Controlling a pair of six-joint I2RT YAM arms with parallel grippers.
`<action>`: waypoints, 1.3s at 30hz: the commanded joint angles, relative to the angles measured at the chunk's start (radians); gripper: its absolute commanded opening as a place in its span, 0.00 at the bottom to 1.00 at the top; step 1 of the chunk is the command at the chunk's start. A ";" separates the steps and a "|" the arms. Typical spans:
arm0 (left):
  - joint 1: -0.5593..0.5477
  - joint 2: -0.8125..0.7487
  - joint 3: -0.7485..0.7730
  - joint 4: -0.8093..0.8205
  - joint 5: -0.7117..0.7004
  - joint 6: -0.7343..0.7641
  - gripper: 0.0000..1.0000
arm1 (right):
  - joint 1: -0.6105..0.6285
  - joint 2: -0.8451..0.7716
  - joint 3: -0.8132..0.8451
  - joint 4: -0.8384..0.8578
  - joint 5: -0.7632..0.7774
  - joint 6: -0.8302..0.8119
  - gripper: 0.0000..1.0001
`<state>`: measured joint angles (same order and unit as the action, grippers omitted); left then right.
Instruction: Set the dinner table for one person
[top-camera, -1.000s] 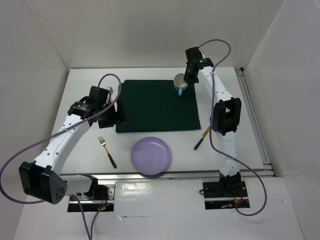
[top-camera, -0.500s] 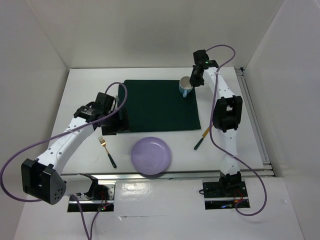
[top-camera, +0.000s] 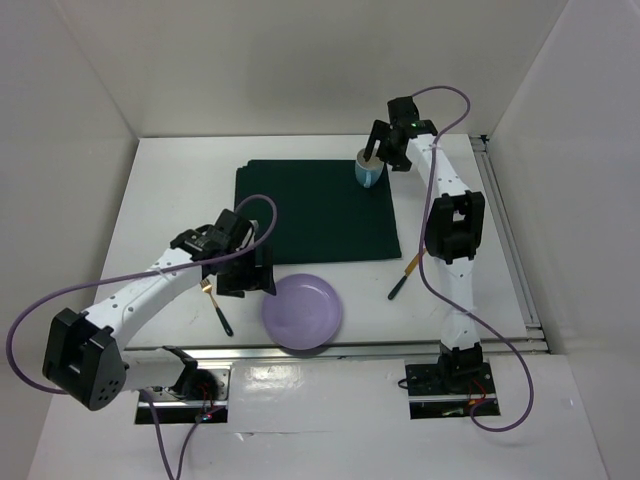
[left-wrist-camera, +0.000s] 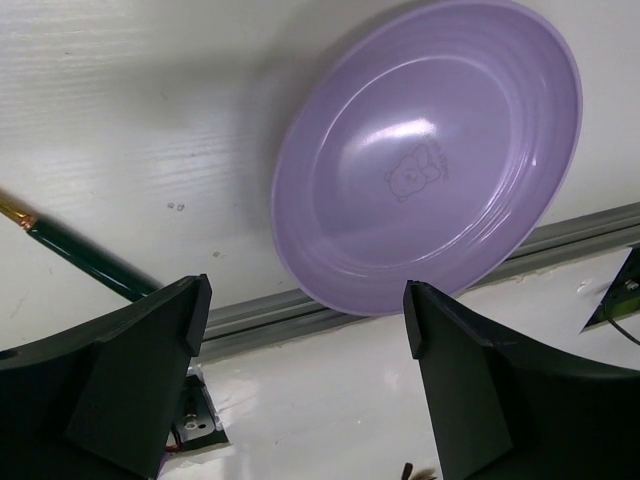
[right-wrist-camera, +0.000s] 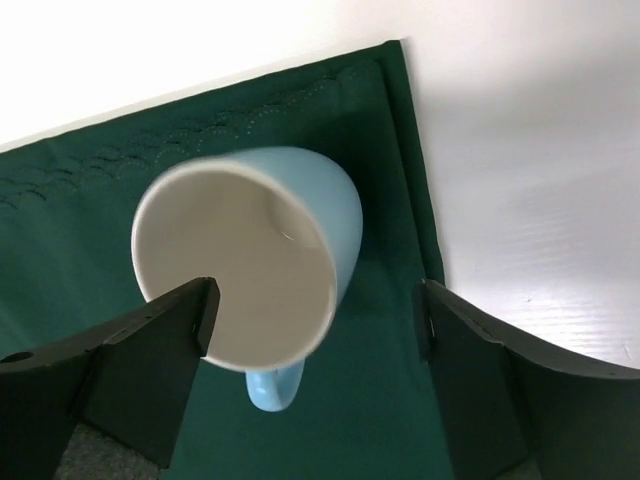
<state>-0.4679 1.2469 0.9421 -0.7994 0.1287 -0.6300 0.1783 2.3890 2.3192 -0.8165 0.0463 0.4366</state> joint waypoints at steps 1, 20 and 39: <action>-0.023 -0.006 -0.020 0.046 0.012 -0.022 0.97 | 0.000 -0.048 0.048 0.048 -0.028 -0.001 0.91; -0.123 0.074 -0.238 0.296 -0.035 -0.111 0.69 | -0.019 -0.663 -0.524 0.154 0.009 -0.010 0.97; -0.060 0.129 0.243 -0.073 -0.170 -0.008 0.00 | -0.168 -0.990 -0.854 0.112 0.000 -0.059 0.90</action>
<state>-0.5713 1.3552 1.0435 -0.7692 -0.0055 -0.6746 0.0223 1.4403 1.4998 -0.6994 0.0448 0.3977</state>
